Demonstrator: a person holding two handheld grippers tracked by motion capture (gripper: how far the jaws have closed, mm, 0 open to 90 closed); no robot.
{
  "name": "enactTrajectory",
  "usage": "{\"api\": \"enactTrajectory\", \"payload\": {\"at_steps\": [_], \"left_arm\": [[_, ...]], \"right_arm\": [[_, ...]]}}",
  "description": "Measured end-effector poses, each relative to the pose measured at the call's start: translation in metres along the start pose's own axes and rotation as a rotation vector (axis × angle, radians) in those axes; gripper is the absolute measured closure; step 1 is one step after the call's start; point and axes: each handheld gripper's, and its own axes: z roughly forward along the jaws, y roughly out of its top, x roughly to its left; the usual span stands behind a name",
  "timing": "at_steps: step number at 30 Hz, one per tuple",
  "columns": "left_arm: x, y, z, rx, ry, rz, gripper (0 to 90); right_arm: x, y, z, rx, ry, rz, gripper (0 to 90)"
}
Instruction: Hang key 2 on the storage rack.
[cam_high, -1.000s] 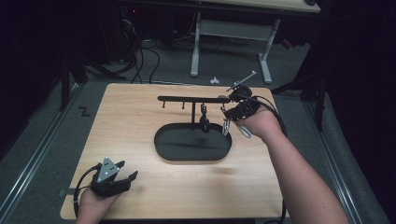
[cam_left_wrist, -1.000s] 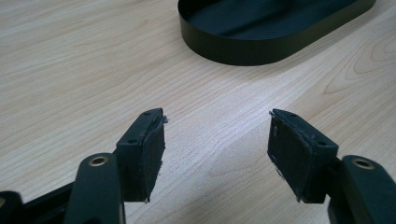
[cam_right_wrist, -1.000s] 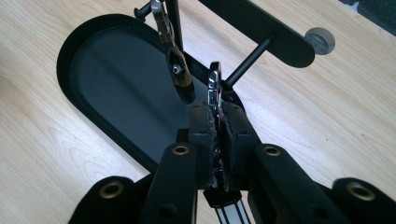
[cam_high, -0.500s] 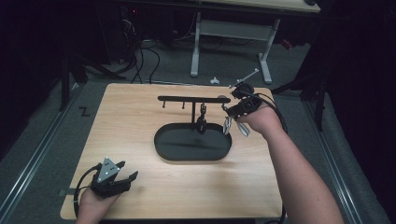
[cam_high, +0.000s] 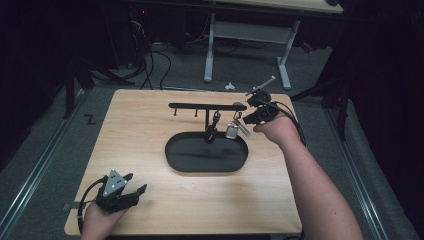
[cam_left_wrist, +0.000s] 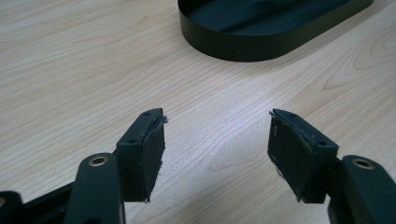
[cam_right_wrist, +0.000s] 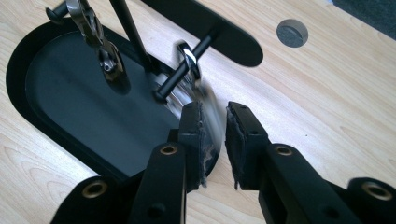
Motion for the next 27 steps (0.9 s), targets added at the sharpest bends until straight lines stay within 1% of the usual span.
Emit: {"api": "enactTrajectory", "payload": {"at_steps": [5, 7, 8, 11, 17, 19, 20, 21, 24, 27], "left_arm": [[0.0, 0.0, 0.0, 0.0, 0.003, 0.0, 37.0], [0.0, 0.0, 0.0, 0.003, 0.001, 0.002, 36.9], [0.0, 0.0, 0.0, 0.005, 0.0, 0.003, 37.0], [-0.001, 0.0, 0.001, 0.007, 0.002, 0.008, 36.9], [-0.002, 0.001, 0.002, 0.008, -0.001, 0.009, 36.9], [-0.002, 0.001, 0.002, 0.009, 0.0, 0.01, 36.9], [-0.002, 0.001, 0.002, 0.009, -0.001, 0.01, 36.9], [-0.002, 0.001, 0.002, 0.008, 0.0, 0.009, 36.9], [-0.002, 0.001, 0.002, 0.008, 0.001, 0.01, 36.9], [-0.002, 0.001, 0.002, 0.009, -0.001, 0.009, 36.9]], "right_arm": [[-0.001, -0.007, 0.004, -0.004, 0.003, 0.007, 74.4], [-0.001, -0.01, 0.005, 0.004, 0.003, 0.016, 73.9], [-0.002, -0.012, 0.006, 0.002, 0.003, 0.01, 73.5], [-0.002, -0.017, 0.007, 0.011, 0.005, 0.021, 72.9], [-0.004, -0.026, 0.009, 0.019, 0.0, 0.021, 71.6], [-0.004, -0.029, 0.01, 0.023, -0.001, 0.021, 70.5], [-0.003, -0.03, 0.011, 0.027, -0.002, 0.029, 70.1], [-0.003, -0.032, 0.011, 0.025, -0.003, 0.022, 69.8], [-0.002, -0.035, 0.013, 0.022, 0.003, 0.023, 69.6], [0.0, -0.039, 0.016, 0.024, 0.001, 0.028, 67.5]]}}
